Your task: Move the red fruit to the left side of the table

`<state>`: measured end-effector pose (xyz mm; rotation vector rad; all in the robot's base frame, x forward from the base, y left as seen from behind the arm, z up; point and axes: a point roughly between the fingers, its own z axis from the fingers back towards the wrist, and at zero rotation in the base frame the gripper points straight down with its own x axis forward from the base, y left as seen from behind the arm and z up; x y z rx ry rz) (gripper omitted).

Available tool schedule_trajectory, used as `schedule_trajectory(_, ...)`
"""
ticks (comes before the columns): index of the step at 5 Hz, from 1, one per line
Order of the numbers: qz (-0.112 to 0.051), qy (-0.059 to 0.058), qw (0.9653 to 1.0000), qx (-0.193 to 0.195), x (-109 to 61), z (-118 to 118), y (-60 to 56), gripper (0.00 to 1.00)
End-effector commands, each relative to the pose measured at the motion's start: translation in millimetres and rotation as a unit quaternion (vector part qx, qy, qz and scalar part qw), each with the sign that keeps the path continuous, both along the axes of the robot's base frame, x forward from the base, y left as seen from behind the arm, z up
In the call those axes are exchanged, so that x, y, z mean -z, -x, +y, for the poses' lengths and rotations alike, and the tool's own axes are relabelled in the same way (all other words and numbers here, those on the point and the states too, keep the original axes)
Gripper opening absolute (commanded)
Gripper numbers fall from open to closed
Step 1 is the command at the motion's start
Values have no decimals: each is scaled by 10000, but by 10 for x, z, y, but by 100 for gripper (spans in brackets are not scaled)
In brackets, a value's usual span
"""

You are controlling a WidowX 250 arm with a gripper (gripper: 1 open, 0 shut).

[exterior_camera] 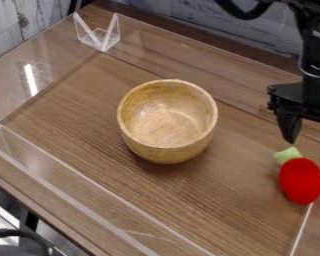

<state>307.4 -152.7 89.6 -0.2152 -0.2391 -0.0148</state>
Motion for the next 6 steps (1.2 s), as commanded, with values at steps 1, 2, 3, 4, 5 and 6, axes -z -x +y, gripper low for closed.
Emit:
schedule_trajectory(1,-127,87,9998,-88,-166,-12,-81,100)
schedule_trajectory(2,2,57,9999,-144,-159,-9,-77,100)
schedule_trajectory(3,134,25,9999,-47,22,-13,-56,100)
schedule_trajectory(4,269,-10,9996,45,204,6,-39,100)
schedule_trajectory(5,360,-43,9990,254,312,17,-115,0)
schedule_trajectory(6,220,-67,9989,417,176,4,-178,0)
